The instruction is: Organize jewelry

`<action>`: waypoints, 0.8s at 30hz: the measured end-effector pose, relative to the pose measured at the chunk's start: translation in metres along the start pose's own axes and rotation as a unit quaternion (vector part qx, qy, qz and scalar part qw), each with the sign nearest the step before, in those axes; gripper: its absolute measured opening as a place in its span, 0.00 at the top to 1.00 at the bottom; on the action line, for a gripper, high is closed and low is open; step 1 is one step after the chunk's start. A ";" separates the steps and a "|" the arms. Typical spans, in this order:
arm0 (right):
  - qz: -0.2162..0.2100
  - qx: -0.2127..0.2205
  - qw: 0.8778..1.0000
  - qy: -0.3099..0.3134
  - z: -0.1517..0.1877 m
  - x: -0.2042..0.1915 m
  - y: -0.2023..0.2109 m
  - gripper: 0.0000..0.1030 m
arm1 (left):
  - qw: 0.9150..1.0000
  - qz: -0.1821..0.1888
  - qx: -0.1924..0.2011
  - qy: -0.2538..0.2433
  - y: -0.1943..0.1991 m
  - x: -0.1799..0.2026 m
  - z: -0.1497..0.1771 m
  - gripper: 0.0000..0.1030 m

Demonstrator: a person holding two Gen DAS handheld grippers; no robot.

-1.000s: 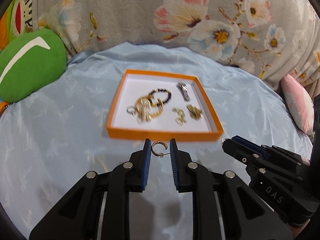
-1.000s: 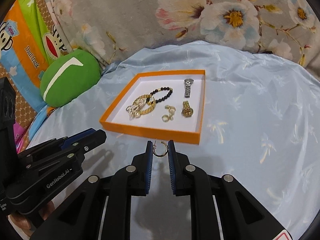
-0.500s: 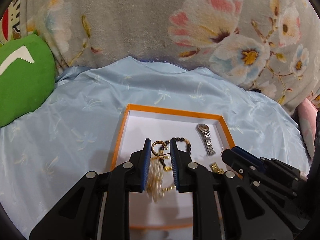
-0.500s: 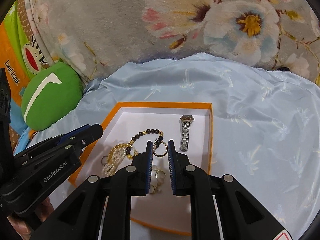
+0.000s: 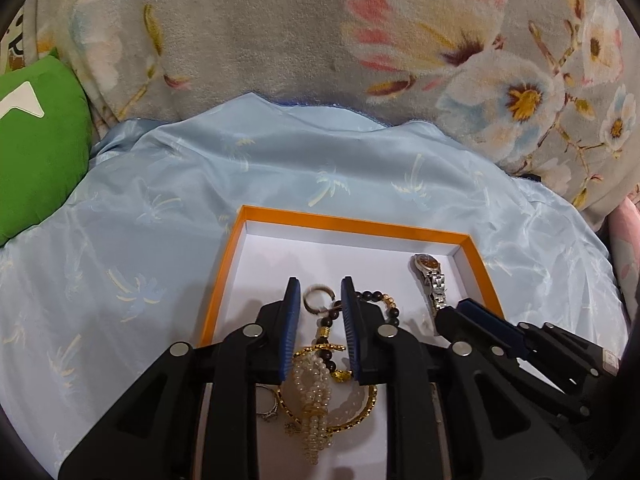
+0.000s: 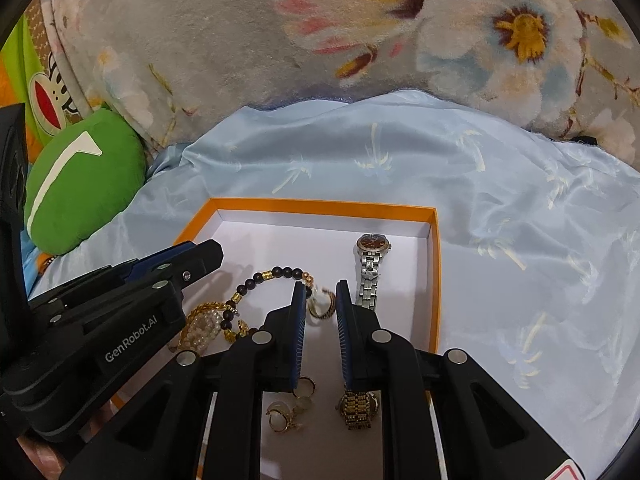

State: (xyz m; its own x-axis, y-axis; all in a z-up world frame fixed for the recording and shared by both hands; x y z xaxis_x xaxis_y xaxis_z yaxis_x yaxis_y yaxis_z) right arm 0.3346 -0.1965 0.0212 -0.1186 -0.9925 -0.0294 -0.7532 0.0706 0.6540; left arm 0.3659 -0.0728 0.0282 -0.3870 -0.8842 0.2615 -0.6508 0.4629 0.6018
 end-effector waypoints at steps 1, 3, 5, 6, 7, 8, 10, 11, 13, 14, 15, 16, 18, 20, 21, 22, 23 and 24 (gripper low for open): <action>0.003 0.004 1.000 0.002 0.000 0.000 0.001 0.78 | 1.000 -0.002 0.004 -0.001 0.001 0.000 0.000 0.68; 0.004 0.007 1.000 0.001 -0.001 0.001 0.002 0.78 | 1.000 -0.005 0.013 -0.003 0.004 0.000 -0.001 0.67; 0.003 0.006 1.000 0.000 -0.001 0.002 0.001 0.78 | 1.000 -0.007 0.015 -0.006 0.005 0.001 -0.001 0.67; 0.003 0.004 1.000 -0.001 -0.001 0.002 0.000 0.78 | 1.000 -0.009 0.014 -0.010 0.005 0.001 -0.001 0.67; 0.002 0.004 1.000 0.000 0.000 0.002 0.000 0.78 | 1.000 -0.011 0.013 -0.013 0.004 0.002 -0.001 0.67; 0.003 0.004 1.000 0.000 0.000 0.002 0.000 0.78 | 1.000 -0.012 0.011 -0.015 0.003 0.003 -0.001 0.67; 0.002 0.004 1.000 0.001 0.000 0.001 0.000 0.78 | 1.000 -0.011 0.011 -0.015 0.003 0.003 -0.001 0.67; 0.002 0.004 1.000 0.001 0.000 0.001 0.000 0.78 | 1.000 -0.012 0.011 -0.015 0.003 0.003 -0.001 0.67; 0.002 0.004 1.000 0.003 0.000 0.001 -0.001 0.78 | 1.000 -0.012 0.010 -0.015 0.003 0.003 -0.001 0.67; 0.002 0.003 1.000 0.002 0.000 0.001 -0.001 0.78 | 1.000 -0.013 0.010 -0.016 0.003 0.004 -0.001 0.67; 0.002 0.003 1.000 0.002 0.001 0.001 -0.001 0.78 | 1.000 -0.014 0.009 -0.016 0.003 0.004 -0.001 0.67; 0.003 0.003 1.000 0.002 0.001 0.002 -0.001 0.78 | 1.000 -0.015 0.009 -0.017 0.002 0.003 -0.001 0.67; 0.003 0.003 1.000 0.002 0.001 0.001 -0.001 0.78 | 1.000 -0.015 0.009 -0.017 0.002 0.003 -0.001 0.67; 0.002 0.003 1.000 0.001 0.001 0.002 -0.001 0.78 | 1.000 -0.015 0.008 -0.017 0.002 0.003 -0.001 0.67; 0.002 0.003 1.000 0.001 0.001 0.002 -0.001 0.78 | 1.000 -0.016 0.007 -0.017 0.002 0.003 -0.001 0.67; 0.002 0.003 1.000 0.000 0.001 0.002 -0.001 0.78 | 1.000 -0.016 0.007 -0.018 0.002 0.003 0.000 0.68; 0.003 0.003 1.000 0.001 0.001 0.002 -0.001 0.78 | 1.000 -0.018 0.007 -0.019 0.002 0.004 0.000 0.68; 0.003 0.003 1.000 0.001 0.001 0.002 -0.001 0.78 | 1.000 -0.020 0.007 -0.021 0.002 0.004 0.000 0.68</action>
State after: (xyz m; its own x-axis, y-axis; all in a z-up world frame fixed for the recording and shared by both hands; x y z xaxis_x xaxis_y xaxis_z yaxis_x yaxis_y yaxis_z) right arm 0.3346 -0.1983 0.0201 -0.1217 -0.9923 -0.0247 -0.7562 0.0766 0.6498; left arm 0.3633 -0.0756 0.0303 -0.3877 -0.8988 0.2048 -0.6759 0.4282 0.5998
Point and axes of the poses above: each gripper's, at about its wrist camera, not at the fingertips, and y roughly against the way its jaws point, x to its right, z to its underside, the point moved 1 cm from there along -y, roughly the way its jaws point, and after that the axes turned 9 degrees about z, right-handed, at the moved point
